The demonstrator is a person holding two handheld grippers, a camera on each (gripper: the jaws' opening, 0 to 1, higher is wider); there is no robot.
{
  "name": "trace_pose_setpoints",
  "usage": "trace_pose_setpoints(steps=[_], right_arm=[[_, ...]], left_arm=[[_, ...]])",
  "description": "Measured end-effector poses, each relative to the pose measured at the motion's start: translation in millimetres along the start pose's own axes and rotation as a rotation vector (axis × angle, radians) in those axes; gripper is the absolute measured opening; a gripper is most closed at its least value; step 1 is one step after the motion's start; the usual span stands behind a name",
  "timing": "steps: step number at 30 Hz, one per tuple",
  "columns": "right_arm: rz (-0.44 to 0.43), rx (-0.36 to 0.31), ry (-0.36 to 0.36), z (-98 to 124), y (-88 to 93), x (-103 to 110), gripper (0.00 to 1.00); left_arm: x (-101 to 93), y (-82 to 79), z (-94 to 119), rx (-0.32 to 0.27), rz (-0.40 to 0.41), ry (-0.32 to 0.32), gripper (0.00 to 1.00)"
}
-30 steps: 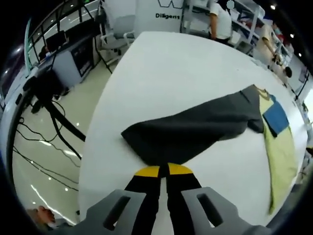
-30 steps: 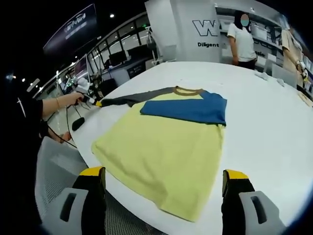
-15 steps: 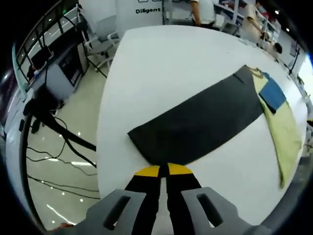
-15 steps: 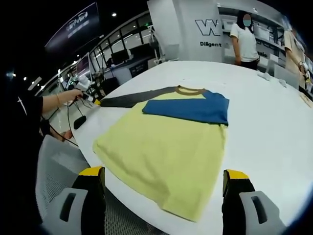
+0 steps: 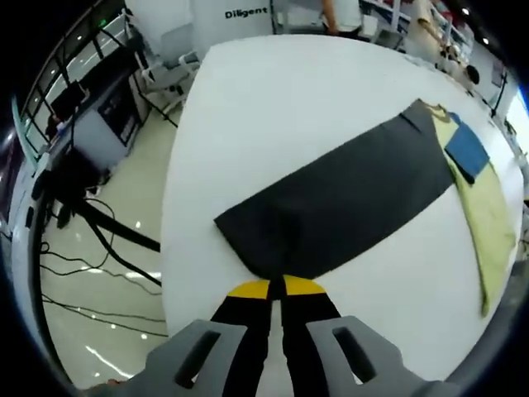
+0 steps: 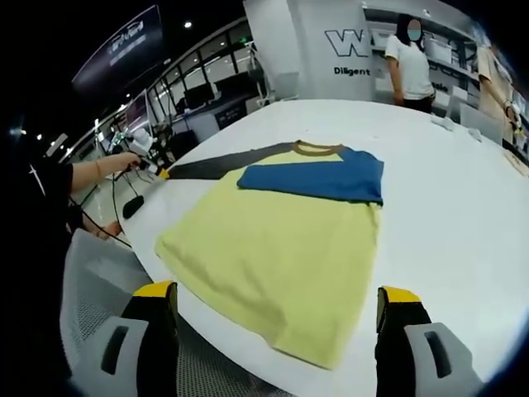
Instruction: Fold the garment on the visible template until the final outline fits inside the template.
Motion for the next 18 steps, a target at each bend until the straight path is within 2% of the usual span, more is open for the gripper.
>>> trace_pose_setpoints(steps=[4,10,18], right_arm=[[-0.005,-0.005,0.005,0.7,0.1,-0.4,0.99],[-0.005,0.005,0.009,1.8,2.5,-0.6,0.99],[-0.016,-0.001,0.004,1.9,3.2,-0.5,0.99]], left_arm=[[0.9,-1.4,0.1,-0.018,0.007,-0.015,0.06],[4.2,-3.3,0.9,-0.016,-0.008,-0.045,0.06],[1.6,-1.1,3.6,-0.009,-0.015,-0.035,0.06]])
Point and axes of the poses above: the point that each gripper's makers call its tool centre point, and the gripper's own axes: z roughly backward along the fingers, x roughly to its left, y roughly out of its underside, the point moved 4 cm from there along z, roughly backward along the fingers, and after that the axes turned 13 degrees about y, right-handed, at the moved point
